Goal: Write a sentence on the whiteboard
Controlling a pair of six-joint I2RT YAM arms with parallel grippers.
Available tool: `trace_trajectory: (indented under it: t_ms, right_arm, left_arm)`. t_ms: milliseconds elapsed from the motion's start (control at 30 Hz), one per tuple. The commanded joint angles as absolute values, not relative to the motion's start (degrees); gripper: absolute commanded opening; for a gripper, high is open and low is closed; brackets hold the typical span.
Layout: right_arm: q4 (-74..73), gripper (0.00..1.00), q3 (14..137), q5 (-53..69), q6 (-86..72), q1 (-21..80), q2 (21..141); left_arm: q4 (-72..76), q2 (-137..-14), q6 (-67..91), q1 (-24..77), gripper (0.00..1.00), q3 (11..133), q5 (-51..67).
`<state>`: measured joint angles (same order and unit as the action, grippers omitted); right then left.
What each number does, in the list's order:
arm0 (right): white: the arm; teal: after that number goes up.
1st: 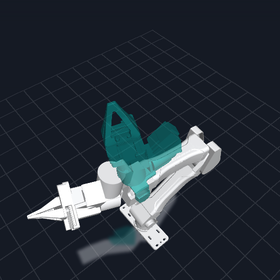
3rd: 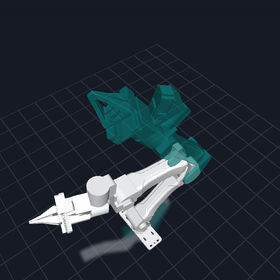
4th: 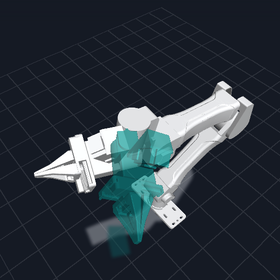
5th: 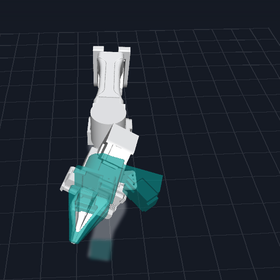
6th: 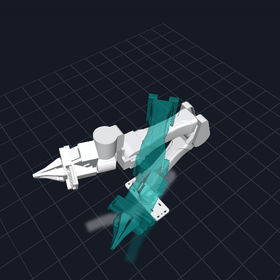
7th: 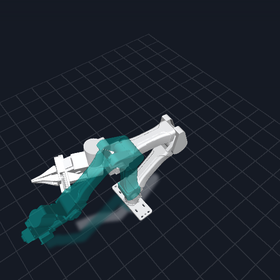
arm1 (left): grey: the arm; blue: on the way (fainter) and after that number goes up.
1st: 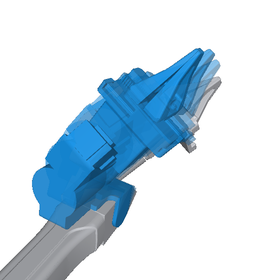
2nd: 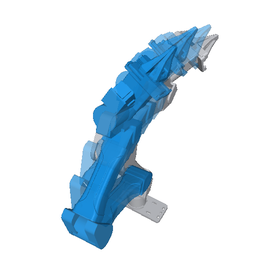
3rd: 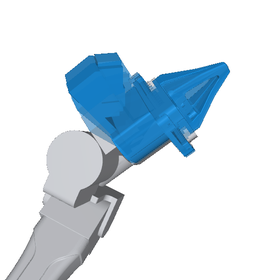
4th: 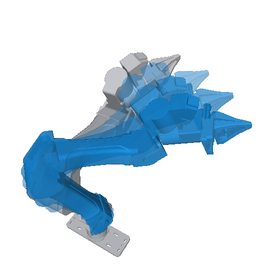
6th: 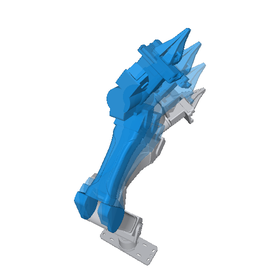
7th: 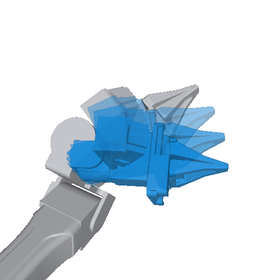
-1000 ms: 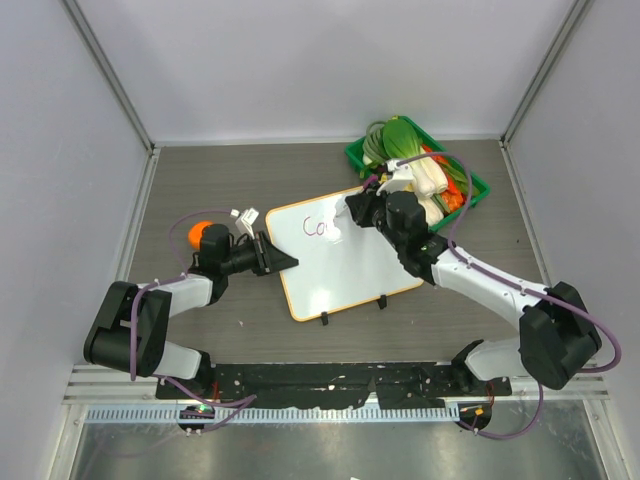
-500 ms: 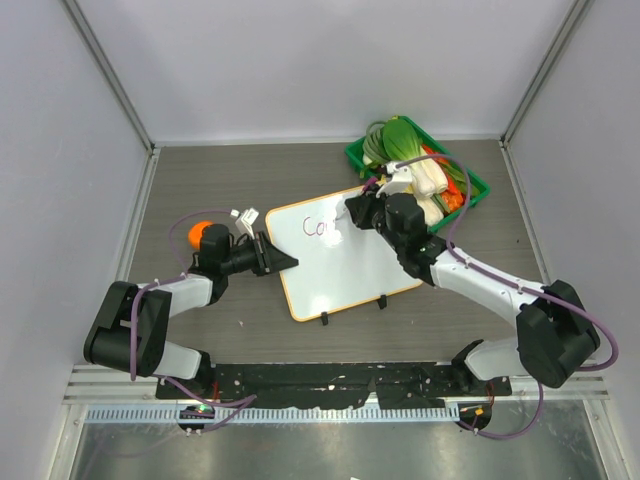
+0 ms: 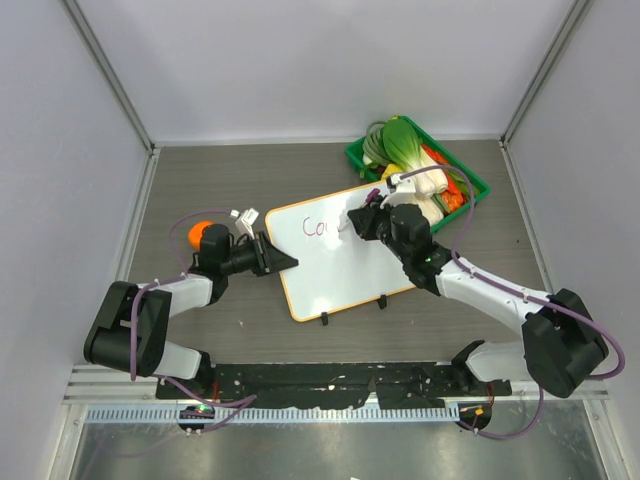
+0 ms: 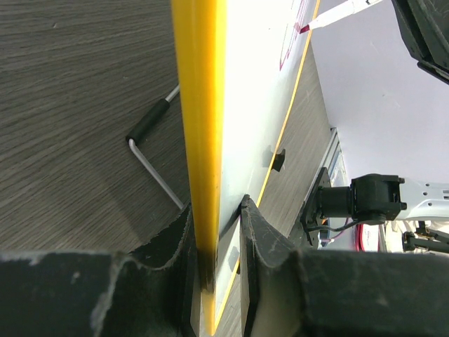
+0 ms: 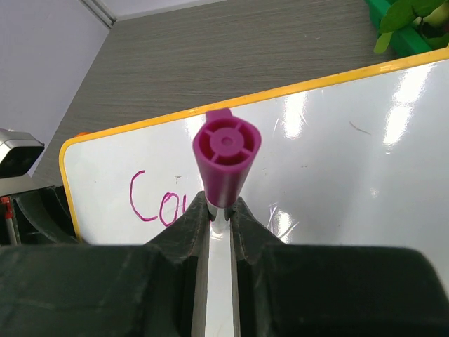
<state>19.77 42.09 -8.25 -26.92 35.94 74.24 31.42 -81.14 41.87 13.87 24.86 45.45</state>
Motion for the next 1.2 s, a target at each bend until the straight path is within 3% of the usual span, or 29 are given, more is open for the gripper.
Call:
trace_trajectory:
  t_ms: [0,700,1167]
  right_arm:
    - [18.63,0.01,40.43,-9.66,-26.54,35.77,74.09]
    - [20.04,0.01,48.25,-12.21,-26.63,34.37,77.69]
    - [19.42,0.01,46.41,-11.95,-27.25,33.22,77.17]
  left_arm:
    - [23.64,-82.88,34.72,14.24,0.00,24.08,34.98]
    - [23.55,-82.62,34.72,14.33,0.00,24.08,35.07]
    - [23.47,-82.62,34.63,14.33,0.00,23.99,34.89]
